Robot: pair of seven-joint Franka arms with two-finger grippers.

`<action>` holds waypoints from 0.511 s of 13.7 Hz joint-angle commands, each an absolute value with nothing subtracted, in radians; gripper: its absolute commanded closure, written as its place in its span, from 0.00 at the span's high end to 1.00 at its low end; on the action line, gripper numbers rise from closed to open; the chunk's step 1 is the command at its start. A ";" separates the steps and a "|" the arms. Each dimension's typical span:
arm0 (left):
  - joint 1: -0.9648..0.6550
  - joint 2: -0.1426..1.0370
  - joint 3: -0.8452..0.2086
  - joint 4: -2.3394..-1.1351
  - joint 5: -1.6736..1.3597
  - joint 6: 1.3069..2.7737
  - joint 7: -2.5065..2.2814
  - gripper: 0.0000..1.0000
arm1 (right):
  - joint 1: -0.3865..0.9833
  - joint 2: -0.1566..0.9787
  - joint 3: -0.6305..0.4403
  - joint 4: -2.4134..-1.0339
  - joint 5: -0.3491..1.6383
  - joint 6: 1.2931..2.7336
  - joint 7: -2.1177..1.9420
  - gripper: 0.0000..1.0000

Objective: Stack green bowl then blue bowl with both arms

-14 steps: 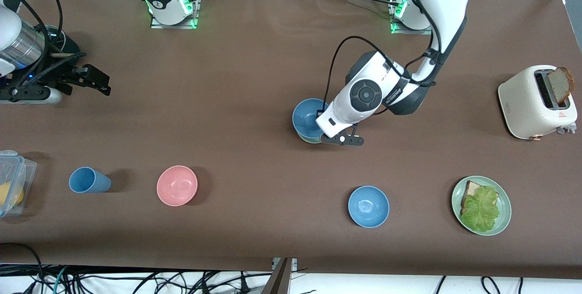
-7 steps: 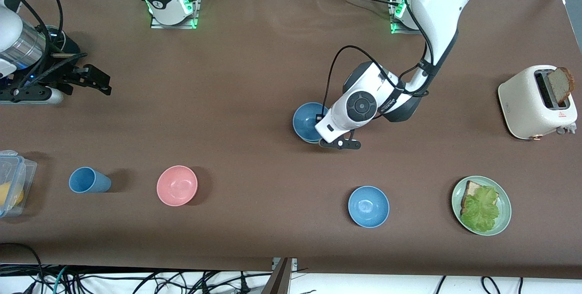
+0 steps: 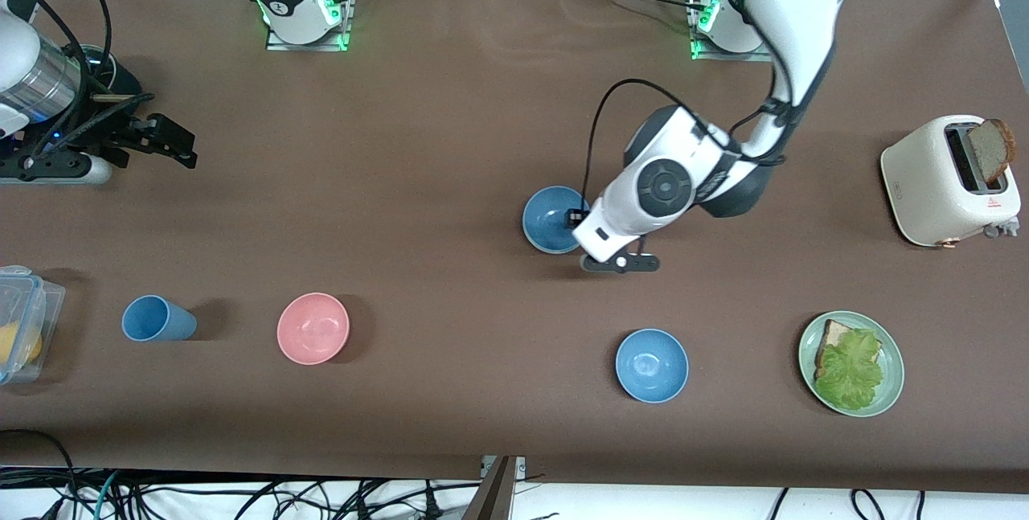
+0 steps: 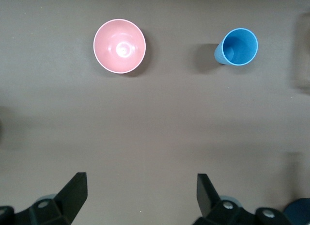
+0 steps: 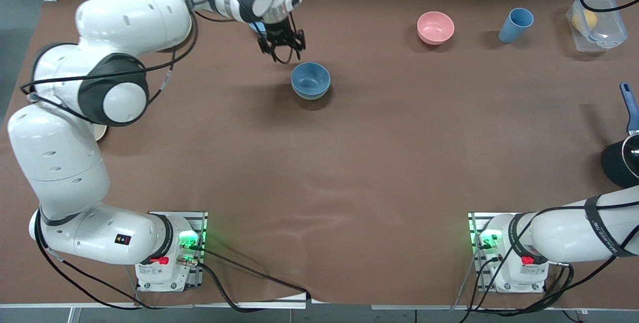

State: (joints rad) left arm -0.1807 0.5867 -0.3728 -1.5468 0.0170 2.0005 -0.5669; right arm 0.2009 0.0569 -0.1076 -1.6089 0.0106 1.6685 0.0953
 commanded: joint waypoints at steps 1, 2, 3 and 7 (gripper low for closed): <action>-0.091 0.431 -0.373 -1.569 0.017 1.892 -0.549 1.00 | 0.199 0.063 -0.106 -1.585 0.009 1.646 0.080 1.00; -0.056 0.398 -0.373 -1.568 0.018 1.861 -0.501 1.00 | 0.199 0.063 -0.106 -1.585 0.008 1.646 0.080 1.00; -0.016 0.370 -0.373 -1.565 0.017 1.838 -0.439 1.00 | 0.199 0.063 -0.106 -1.585 0.009 1.646 0.080 1.00; 0.115 0.292 -0.371 -1.461 0.018 1.553 -0.243 1.00 | 0.199 0.063 -0.106 -1.588 0.020 1.646 0.092 1.00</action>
